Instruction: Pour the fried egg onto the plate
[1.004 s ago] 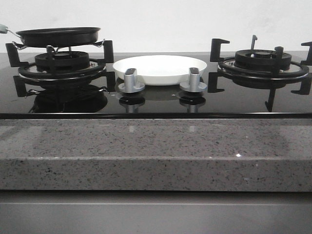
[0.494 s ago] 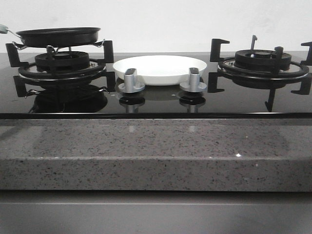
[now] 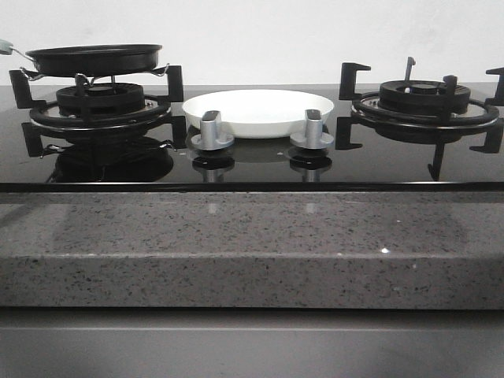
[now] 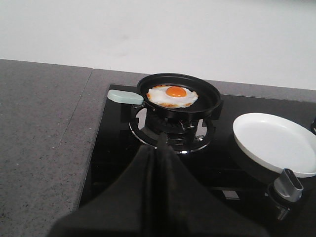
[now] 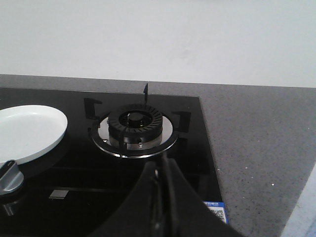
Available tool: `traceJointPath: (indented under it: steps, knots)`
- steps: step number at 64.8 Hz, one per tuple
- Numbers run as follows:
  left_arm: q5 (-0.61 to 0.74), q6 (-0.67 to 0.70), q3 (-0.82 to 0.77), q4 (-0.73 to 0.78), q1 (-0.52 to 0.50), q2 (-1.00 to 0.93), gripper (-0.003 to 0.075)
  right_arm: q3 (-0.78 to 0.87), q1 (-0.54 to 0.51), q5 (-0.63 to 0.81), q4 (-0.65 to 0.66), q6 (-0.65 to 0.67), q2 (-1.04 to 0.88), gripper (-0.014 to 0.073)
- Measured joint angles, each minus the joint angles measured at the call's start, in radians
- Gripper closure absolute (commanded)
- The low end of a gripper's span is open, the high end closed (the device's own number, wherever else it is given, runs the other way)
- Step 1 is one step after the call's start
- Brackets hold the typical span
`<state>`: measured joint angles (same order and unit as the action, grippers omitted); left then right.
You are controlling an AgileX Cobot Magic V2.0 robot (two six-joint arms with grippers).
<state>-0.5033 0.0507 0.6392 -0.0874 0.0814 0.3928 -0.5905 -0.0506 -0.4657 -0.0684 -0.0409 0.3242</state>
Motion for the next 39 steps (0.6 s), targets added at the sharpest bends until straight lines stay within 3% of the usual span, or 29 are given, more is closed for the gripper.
traceJointPath:
  steps: [7, 13, 19, 23, 39]
  knots:
    - [0.0, 0.0, 0.0, 0.011, 0.0, 0.0, 0.0657, 0.0, 0.0, -0.011, 0.0, 0.0, 0.0, 0.0473]
    - [0.004, 0.0, 0.0, 0.054, 0.0, 0.0, 0.048, 0.0, 0.0, -0.018, 0.0, 0.0, 0.0, 0.0274]
    - [0.004, 0.0, 0.0, 0.093, 0.0, 0.0, 0.0339, 0.0, 0.0, -0.018, 0.002, 0.0, 0.0, 0.0159]
    - [0.004, 0.0, 0.0, 0.101, 0.0, 0.0, 0.0317, 0.0, 0.0, -0.018, 0.004, -0.001, 0.0, 0.0147]
    - [0.004, 0.0, 0.0, 0.096, 0.0, 0.0, 0.0346, 0.0, 0.0, -0.018, 0.006, -0.001, 0.0, 0.0147]
